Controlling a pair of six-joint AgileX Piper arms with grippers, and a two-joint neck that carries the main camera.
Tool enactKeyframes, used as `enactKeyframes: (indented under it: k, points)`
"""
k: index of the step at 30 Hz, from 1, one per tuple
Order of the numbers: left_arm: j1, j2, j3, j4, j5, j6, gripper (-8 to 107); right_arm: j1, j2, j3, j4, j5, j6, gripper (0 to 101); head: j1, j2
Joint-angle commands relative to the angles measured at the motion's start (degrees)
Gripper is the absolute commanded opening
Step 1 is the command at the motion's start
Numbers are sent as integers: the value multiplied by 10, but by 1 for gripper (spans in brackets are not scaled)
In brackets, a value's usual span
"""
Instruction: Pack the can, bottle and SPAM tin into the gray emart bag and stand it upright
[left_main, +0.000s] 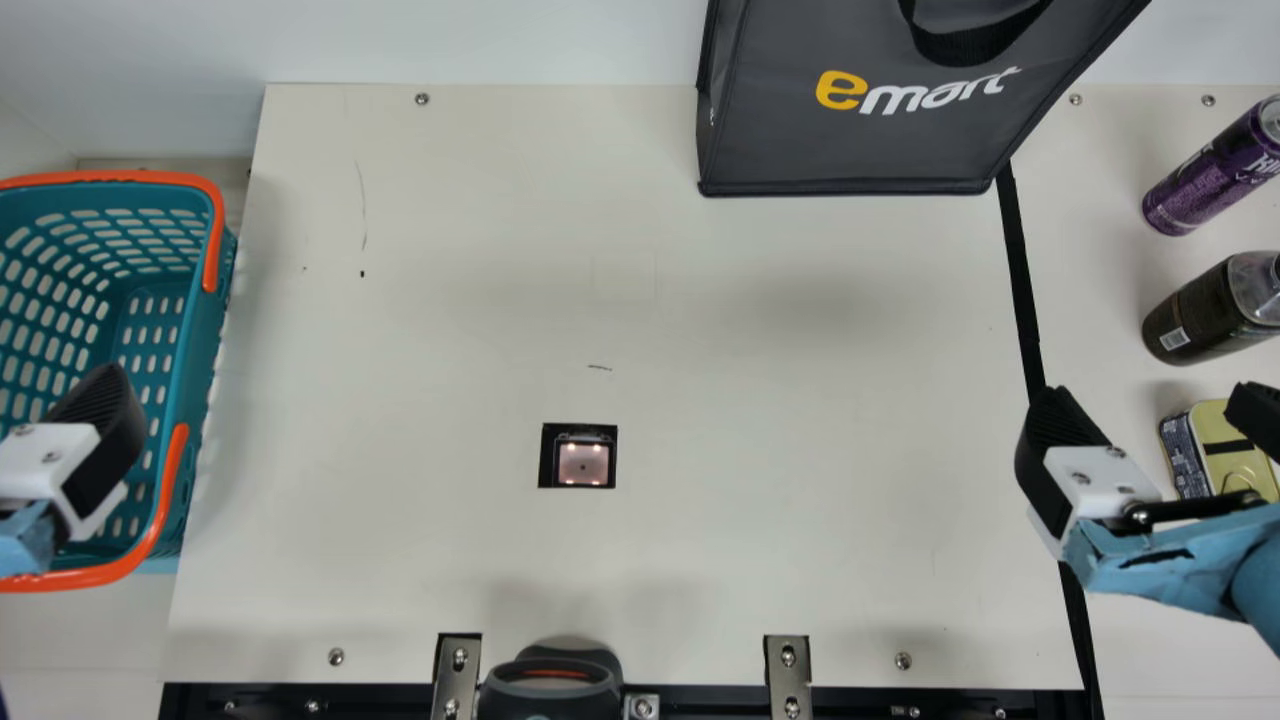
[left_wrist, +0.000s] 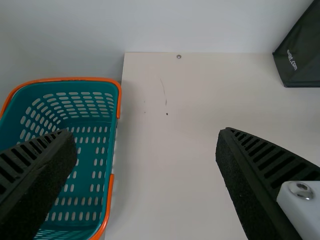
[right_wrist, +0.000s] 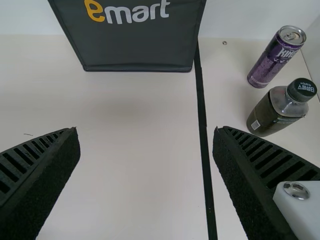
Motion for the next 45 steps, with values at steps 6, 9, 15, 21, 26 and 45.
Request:
enactKeyframes:
  k: [6, 9, 15, 21, 26, 45]
  points:
    - [0, 0, 0, 0, 0, 0, 90, 0, 0, 0, 0, 0, 0, 95, -95, -88]
    - [0, 0, 0, 0, 0, 0, 90, 0, 0, 0, 0, 1, 0, 95, -135, -128]
    - [0, 0, 0, 0, 0, 0, 90, 0, 0, 0, 0, 1, 0, 95, -184, -182]
    - [0, 0, 0, 0, 0, 0, 90, 0, 0, 0, 0, 1, 0, 95, -184, -182]
    - [0, 0, 0, 0, 0, 0, 90, 0, 0, 0, 0, 1, 0, 95, -184, -182]
    - [0, 0, 0, 0, 0, 0, 90, 1, 2, -2, 0, -1, -1, 95, -184, -182]
